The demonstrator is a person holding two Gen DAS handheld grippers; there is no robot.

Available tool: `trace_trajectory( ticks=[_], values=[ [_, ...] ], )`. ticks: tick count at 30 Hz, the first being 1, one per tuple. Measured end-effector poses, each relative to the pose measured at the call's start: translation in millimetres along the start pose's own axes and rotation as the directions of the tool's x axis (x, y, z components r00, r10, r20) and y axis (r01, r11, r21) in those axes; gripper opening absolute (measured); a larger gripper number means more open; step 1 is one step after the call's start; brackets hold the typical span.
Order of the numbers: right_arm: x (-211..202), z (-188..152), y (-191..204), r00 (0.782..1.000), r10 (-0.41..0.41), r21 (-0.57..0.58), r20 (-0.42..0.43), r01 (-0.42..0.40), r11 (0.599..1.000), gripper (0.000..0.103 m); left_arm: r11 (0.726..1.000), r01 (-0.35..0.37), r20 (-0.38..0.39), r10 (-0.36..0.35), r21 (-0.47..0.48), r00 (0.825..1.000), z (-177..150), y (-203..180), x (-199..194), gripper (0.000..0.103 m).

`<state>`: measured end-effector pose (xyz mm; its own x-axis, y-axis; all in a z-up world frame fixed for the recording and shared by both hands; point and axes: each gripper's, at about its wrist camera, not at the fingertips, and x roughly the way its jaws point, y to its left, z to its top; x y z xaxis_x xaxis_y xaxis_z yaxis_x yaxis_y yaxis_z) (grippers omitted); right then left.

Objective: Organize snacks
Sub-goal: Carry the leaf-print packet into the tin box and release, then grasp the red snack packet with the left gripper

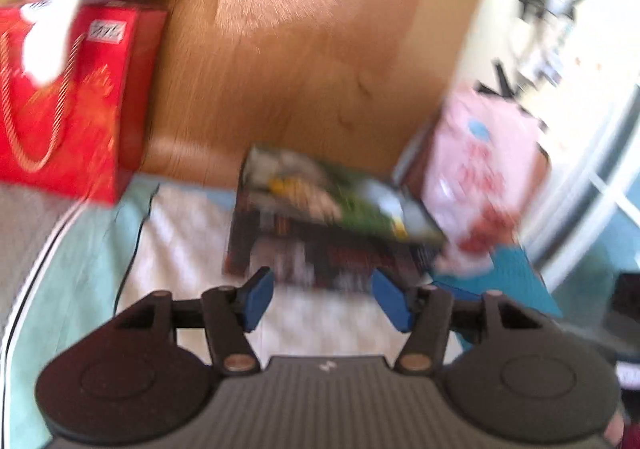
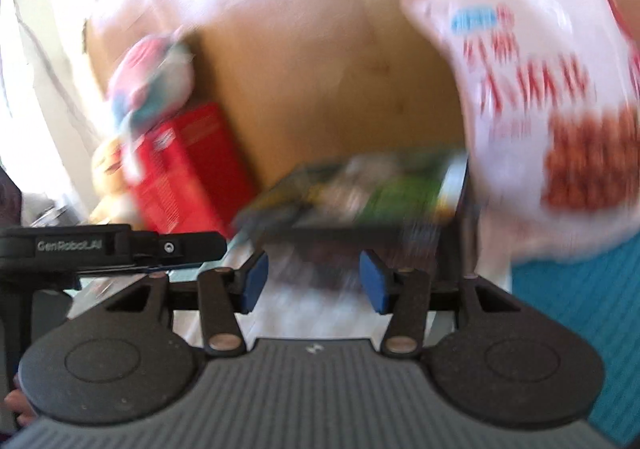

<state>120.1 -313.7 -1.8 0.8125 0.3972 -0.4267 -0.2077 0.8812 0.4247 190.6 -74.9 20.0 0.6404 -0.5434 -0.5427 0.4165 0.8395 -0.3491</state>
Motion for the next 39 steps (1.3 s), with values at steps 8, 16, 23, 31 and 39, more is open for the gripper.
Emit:
trace_trajectory(
  ticks=[8, 16, 23, 31, 39],
  values=[
    [-44, -78, 25, 0.967, 0.167, 0.168, -0.192, -0.136, 0.976, 0.052, 0.999, -0.021, -0.09, 0.017, -0.047, 0.996, -78, 35, -73, 0.058],
    [-44, -95, 65, 0.936, 0.253, 0.161, -0.244, -0.218, 0.962, 0.046, 0.98, -0.014, -0.098, -0.005, -0.196, 0.995, -110, 70, -103, 0.067],
    [-40, -100, 79, 0.937, 0.254, 0.107, -0.238, -0.235, 0.966, 0.044, 0.977, 0.042, -0.105, -0.065, -0.208, 0.992, -115, 58, -93, 0.073],
    [-44, -107, 65, 0.939, 0.281, 0.165, -0.2, -0.251, 0.954, 0.04, 0.981, 0.073, -0.114, -0.095, -0.178, 0.989, -116, 32, -75, 0.063],
    [-48, -109, 71, 0.946, 0.264, 0.128, -0.187, -0.243, 0.961, 0.042, 0.955, 0.125, -0.076, -0.15, -0.269, 0.986, -113, 44, -82, 0.046]
  ],
)
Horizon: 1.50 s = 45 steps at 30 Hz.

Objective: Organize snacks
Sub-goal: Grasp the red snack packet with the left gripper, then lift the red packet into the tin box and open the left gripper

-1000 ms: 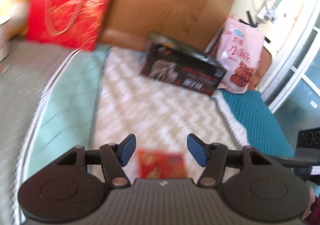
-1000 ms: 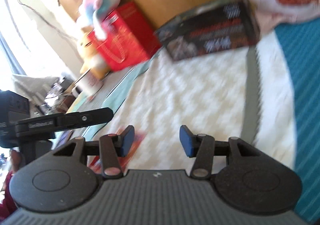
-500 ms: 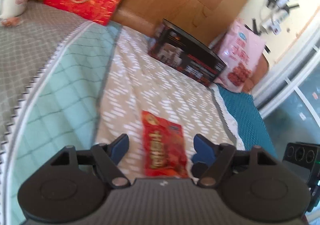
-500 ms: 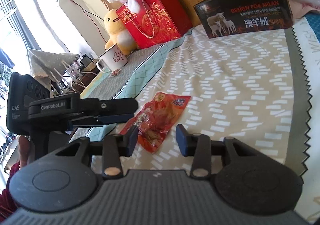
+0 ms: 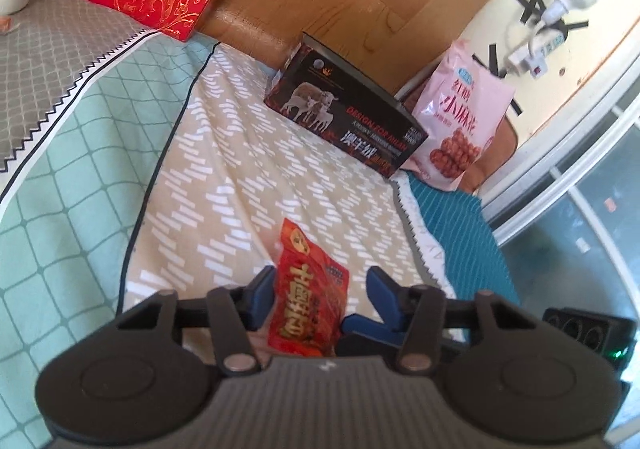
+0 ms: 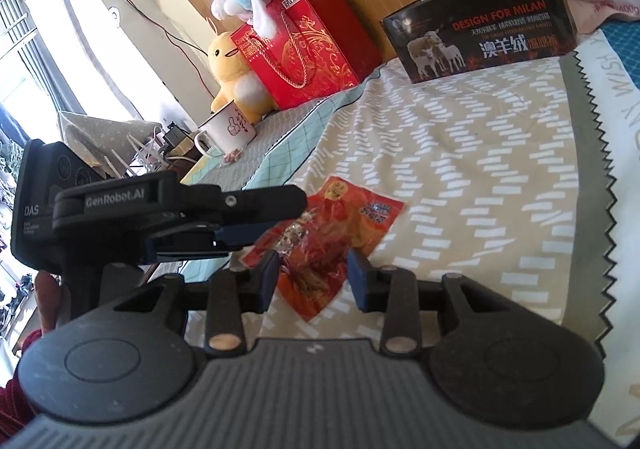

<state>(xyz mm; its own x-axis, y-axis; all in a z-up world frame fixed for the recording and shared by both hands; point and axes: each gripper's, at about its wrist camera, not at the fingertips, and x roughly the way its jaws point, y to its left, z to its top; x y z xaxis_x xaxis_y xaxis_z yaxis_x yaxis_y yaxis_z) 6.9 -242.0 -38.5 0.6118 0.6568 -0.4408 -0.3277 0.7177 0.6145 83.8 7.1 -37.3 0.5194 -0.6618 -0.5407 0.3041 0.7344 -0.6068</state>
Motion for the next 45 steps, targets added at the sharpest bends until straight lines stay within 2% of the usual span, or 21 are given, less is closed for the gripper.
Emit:
trace_trajectory(
  ticks=[2, 3, 5, 8, 10, 12, 14, 21, 25, 33, 36, 45],
  values=[
    [1, -2, 4, 1.0, -0.013, -0.025, 0.006, 0.013, 1.0, 0.043, 0.999, 0.037, 0.011, -0.037, -0.007, 0.999, 1, -1, -4, 0.04],
    [1, -3, 7, 1.0, -0.019, -0.043, 0.008, 0.019, 0.999, 0.045, 0.997, 0.077, 0.0, -0.077, -0.013, 0.997, 2, -1, -4, 0.037],
    [1, -4, 11, 1.0, -0.022, -0.079, 0.011, 0.023, 0.997, 0.052, 0.994, 0.111, -0.004, -0.111, -0.016, 0.994, 2, -4, -3, 0.036],
    [3, -6, 16, 0.999, -0.039, -0.121, 0.014, 0.041, 0.992, 0.053, 0.997, 0.07, -0.004, -0.07, 0.013, 0.998, 1, -9, 2, 0.036],
    [3, -6, 17, 0.999, -0.047, -0.137, 0.016, 0.048, 0.989, 0.053, 0.998, 0.067, -0.01, -0.067, 0.006, 0.998, 2, -8, 4, 0.035],
    [3, -6, 15, 0.999, -0.044, -0.138, 0.015, 0.046, 0.989, 0.053, 0.999, 0.046, -0.016, -0.045, 0.009, 0.999, 2, -8, 7, 0.028],
    [4, -5, 14, 0.999, -0.039, -0.133, 0.014, 0.041, 0.99, 0.054, 1.0, 0.023, -0.035, -0.023, -0.006, 0.999, 2, -3, 11, 0.017],
    [4, -6, 15, 0.999, -0.038, -0.139, 0.017, 0.04, 0.99, 0.055, 0.997, 0.039, -0.042, -0.042, -0.06, 0.998, 3, 6, 11, 0.015],
    [4, -6, 16, 0.999, -0.042, -0.15, 0.021, 0.045, 0.988, 0.06, 0.991, 0.082, -0.032, -0.085, -0.104, 0.996, 6, 10, 7, 0.014],
    [3, -6, 15, 0.999, -0.041, -0.174, 0.019, 0.043, 0.984, 0.061, 0.97, 0.174, -0.028, -0.181, -0.168, 0.983, 8, 14, 3, 0.014],
    [1, -4, 12, 1.0, 0.005, -0.153, 0.007, -0.004, 0.988, 0.061, 0.966, 0.193, -0.025, -0.2, -0.171, 0.98, 7, 13, 1, 0.014],
    [-6, 3, -9, 0.992, 0.126, 0.025, 0.018, -0.126, 0.992, 0.061, 0.957, 0.214, -0.026, -0.224, -0.195, 0.974, 7, 17, 4, 0.014]
  ],
)
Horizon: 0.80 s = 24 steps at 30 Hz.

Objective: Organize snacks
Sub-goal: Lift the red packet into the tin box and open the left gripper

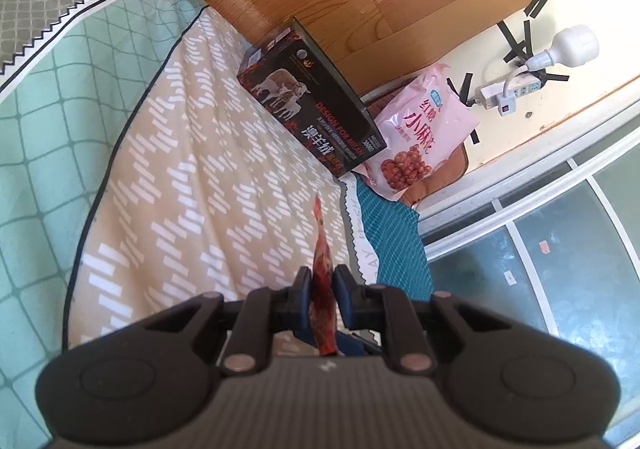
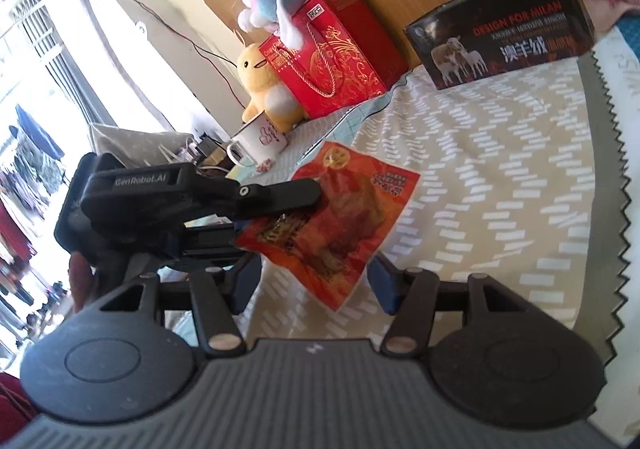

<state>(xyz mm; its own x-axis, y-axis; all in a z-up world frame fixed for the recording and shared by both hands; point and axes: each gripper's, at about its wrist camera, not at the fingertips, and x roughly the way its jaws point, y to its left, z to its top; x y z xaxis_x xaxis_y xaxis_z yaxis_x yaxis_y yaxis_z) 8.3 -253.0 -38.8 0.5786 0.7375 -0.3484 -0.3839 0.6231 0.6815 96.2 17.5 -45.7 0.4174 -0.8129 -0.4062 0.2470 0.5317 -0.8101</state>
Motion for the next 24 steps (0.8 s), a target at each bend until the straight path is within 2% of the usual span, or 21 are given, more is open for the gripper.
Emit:
trace_trajectory(
  ticks=[11, 16, 17, 21, 22, 24],
  values=[
    [-4, 3, -9, 0.998, 0.062, 0.078, 0.021, -0.064, 0.995, 0.057, 0.999, 0.022, 0.0, -0.022, -0.039, 1.0, 0, 10, 1, 0.014],
    [-9, 4, -22, 0.994, 0.098, 0.177, 0.051, -0.105, 0.979, 0.056, 0.999, 0.02, -0.008, -0.021, -0.043, 1.0, -2, 12, 2, 0.014],
    [-10, 5, -26, 0.993, 0.107, 0.203, 0.059, -0.117, 0.972, 0.054, 0.999, 0.021, -0.008, -0.021, -0.045, 1.0, -2, 12, 2, 0.014],
    [-14, 4, -33, 0.991, 0.108, 0.259, 0.079, -0.126, 0.958, 0.03, 0.998, 0.034, 0.008, -0.034, -0.047, 0.999, 0, 12, 0, 0.014],
    [-16, 4, -33, 0.991, 0.103, 0.259, 0.084, -0.122, 0.958, 0.026, 0.998, 0.038, 0.008, -0.038, -0.043, 0.999, 2, 11, -1, 0.014],
    [-18, 5, -30, 0.991, 0.096, 0.24, 0.096, -0.117, 0.964, 0.026, 0.999, 0.032, 0.002, -0.032, -0.022, 0.999, 5, 5, 0, 0.014]
  ],
)
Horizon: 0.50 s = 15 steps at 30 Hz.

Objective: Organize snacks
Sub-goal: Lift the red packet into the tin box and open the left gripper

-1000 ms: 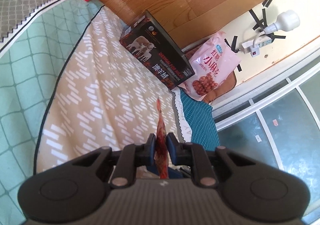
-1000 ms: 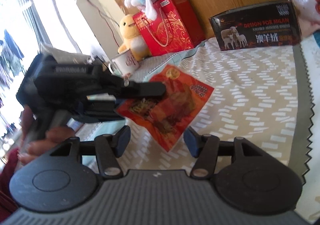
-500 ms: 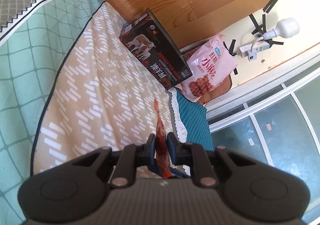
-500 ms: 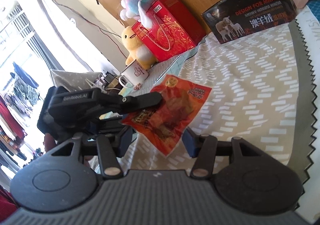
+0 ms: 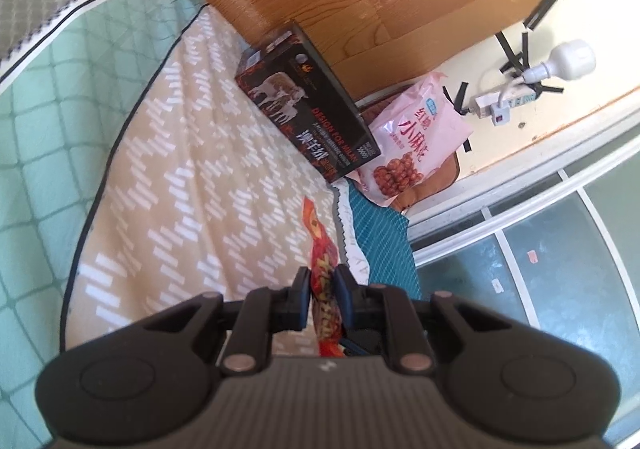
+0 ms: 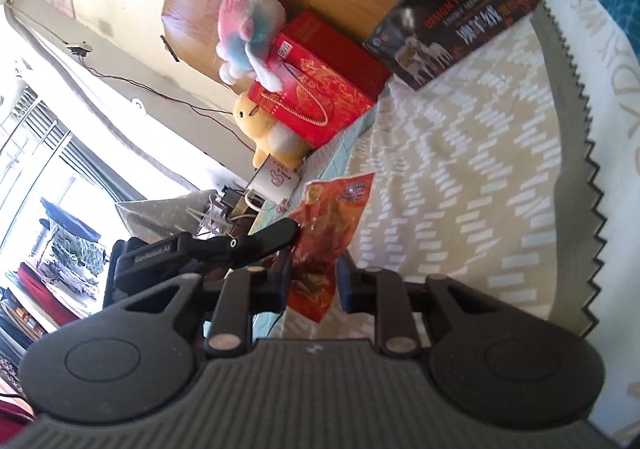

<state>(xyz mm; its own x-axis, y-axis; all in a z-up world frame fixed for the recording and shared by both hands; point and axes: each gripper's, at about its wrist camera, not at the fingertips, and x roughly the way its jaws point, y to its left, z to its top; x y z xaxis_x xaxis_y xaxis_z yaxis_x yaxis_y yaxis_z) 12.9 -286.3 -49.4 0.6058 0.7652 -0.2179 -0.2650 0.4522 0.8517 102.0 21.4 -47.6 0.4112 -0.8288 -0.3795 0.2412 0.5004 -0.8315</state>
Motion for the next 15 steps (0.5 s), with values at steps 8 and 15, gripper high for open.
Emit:
trace_trajectory(
  ticks=[8, 15],
  values=[
    [-6, 29, 22, 0.994, -0.081, -0.106, 0.073, 0.088, 0.99, 0.025, 0.991, 0.001, -0.025, 0.002, 0.133, 1.0, 37, -36, 19, 0.015],
    [4, 110, 31, 0.968, -0.155, -0.246, 0.196, 0.202, 0.948, 0.025, 0.96, -0.019, 0.005, 0.018, 0.278, 1.0, 121, -81, 67, 0.019]
  ],
)
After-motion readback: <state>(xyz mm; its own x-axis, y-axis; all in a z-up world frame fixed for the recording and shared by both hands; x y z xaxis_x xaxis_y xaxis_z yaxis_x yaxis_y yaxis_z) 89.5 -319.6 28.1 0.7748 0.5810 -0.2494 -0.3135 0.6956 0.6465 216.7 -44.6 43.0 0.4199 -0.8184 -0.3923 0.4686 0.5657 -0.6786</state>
